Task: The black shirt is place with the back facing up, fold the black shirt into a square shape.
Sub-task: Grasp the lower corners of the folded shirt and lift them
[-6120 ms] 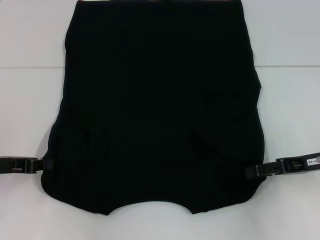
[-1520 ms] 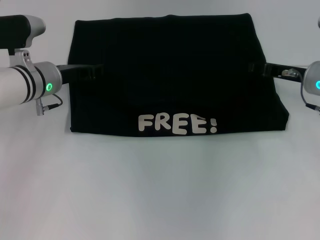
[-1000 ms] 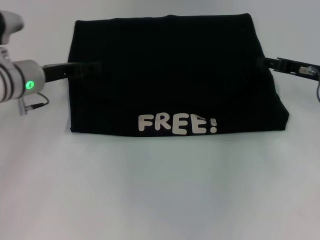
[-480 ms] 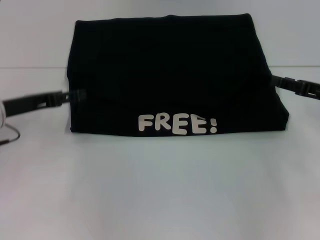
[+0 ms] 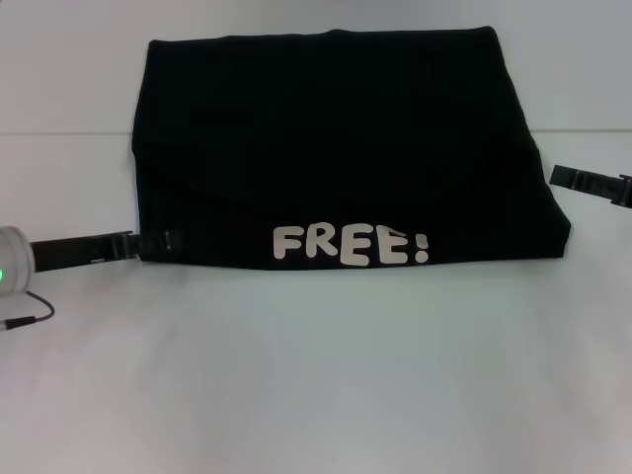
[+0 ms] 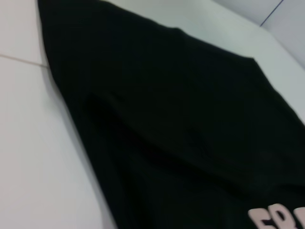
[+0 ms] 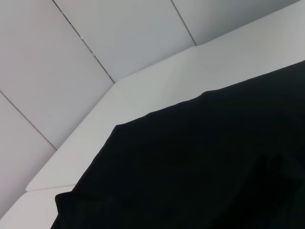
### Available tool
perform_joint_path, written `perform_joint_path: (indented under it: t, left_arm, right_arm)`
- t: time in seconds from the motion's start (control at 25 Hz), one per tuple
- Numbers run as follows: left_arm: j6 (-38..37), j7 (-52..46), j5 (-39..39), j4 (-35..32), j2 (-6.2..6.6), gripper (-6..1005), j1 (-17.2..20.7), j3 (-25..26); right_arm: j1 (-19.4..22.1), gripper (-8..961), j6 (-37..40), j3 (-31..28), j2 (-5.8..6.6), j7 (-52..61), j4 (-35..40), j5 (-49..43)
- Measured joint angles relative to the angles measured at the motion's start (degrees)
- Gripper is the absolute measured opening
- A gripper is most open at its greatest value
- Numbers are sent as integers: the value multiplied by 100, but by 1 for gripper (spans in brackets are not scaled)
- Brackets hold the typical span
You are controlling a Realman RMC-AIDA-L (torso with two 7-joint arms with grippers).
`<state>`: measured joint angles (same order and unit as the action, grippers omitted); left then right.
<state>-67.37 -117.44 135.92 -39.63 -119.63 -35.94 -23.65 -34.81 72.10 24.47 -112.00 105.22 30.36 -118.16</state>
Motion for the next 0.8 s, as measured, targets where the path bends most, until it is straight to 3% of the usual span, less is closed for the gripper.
perform_joint_path:
  t: [0.12, 0.56, 0.8]
  left_arm:
    - [350, -15, 7, 118, -30, 901, -18, -200]
    - [721, 1, -2, 278, -60, 901, -153, -473]
    - [733, 61, 57, 268, -47, 780, -158, -500]
  right_arm:
    - [-3, 815, -1, 77, -4, -40, 1, -2]
    - [-60, 806, -58, 210, -35, -61, 5, 1]
    - [-47, 806, -95, 167, -35, -64, 5, 24]
